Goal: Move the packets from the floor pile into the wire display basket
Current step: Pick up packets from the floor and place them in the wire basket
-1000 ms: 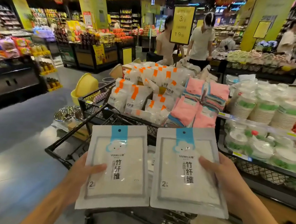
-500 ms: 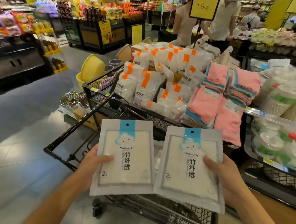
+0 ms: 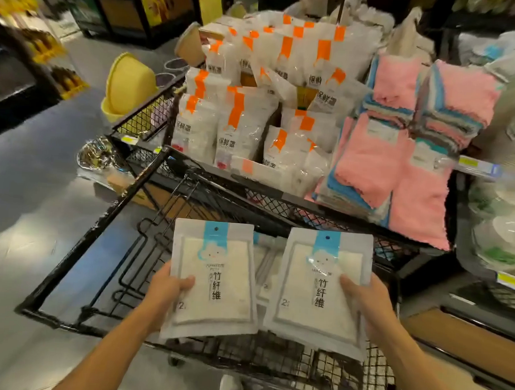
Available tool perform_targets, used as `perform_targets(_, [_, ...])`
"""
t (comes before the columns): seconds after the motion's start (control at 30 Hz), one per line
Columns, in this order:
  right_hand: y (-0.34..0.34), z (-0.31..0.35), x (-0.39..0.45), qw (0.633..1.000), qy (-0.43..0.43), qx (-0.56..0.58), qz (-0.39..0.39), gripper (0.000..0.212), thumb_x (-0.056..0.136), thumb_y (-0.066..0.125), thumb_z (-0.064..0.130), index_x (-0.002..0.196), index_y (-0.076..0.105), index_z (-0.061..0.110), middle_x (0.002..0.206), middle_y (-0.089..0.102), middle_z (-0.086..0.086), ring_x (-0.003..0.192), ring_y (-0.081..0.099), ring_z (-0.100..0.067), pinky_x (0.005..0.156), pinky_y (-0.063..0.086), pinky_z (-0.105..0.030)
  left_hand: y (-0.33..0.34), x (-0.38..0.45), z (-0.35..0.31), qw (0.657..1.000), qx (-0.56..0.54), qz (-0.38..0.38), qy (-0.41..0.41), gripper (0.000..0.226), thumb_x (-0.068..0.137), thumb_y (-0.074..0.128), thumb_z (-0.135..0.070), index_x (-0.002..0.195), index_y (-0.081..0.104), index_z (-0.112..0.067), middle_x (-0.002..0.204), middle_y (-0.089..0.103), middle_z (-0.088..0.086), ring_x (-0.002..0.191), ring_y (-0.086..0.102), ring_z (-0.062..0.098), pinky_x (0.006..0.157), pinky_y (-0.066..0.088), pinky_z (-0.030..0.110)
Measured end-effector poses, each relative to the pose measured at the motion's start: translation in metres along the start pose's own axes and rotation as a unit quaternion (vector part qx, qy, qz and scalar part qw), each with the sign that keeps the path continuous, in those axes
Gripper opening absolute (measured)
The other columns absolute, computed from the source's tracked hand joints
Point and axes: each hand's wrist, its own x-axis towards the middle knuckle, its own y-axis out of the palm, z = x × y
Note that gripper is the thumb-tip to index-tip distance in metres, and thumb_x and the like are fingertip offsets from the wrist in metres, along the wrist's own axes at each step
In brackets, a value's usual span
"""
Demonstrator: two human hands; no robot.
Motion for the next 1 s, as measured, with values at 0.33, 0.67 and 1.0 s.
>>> perform_targets(0.33, [0.065,-0.047,0.082,0.99,0.093,-0.067,-0.081,0.029,0.096,0.068,0.012,0.122,0.057,0.018,0.112,0.075,-0.008,0.091,0.077,-0.024,0.069,0.065,-0.041,0.031,0.165,0.02,0.991,0.107,0.062,-0.042,0.037,0.093,0.064,0.006,0.122,0.061,-0.017,0.108,0.073,0.002,0.099,0.071,0.024,0.069,0.059,0.033])
perform_targets(0.67, [0.11,-0.103,0.138,0.966,0.148,-0.141,-0.16,0.027,0.098,0.064,0.01,0.123,0.054,0.007,0.101,0.071,-0.01,0.076,0.073,-0.023,0.052,0.059,-0.026,0.057,0.267,0.049,0.966,0.232,0.107,-0.05,0.034,0.091,0.068,-0.007,0.122,0.06,-0.019,0.111,0.069,0.0,0.104,0.068,0.024,0.082,0.06,0.043])
perform_targets(1.0, [0.138,-0.138,0.144,0.897,0.084,-0.368,-0.229,0.063,0.095,0.07,0.024,0.142,0.032,0.009,0.132,0.051,-0.019,0.103,0.065,-0.034,0.08,0.063,-0.049,0.084,0.27,0.075,0.824,0.543,0.091,0.132,0.051,0.106,0.044,-0.035,0.155,0.034,-0.028,0.134,0.042,0.013,0.11,0.042,0.024,0.093,0.044,0.037])
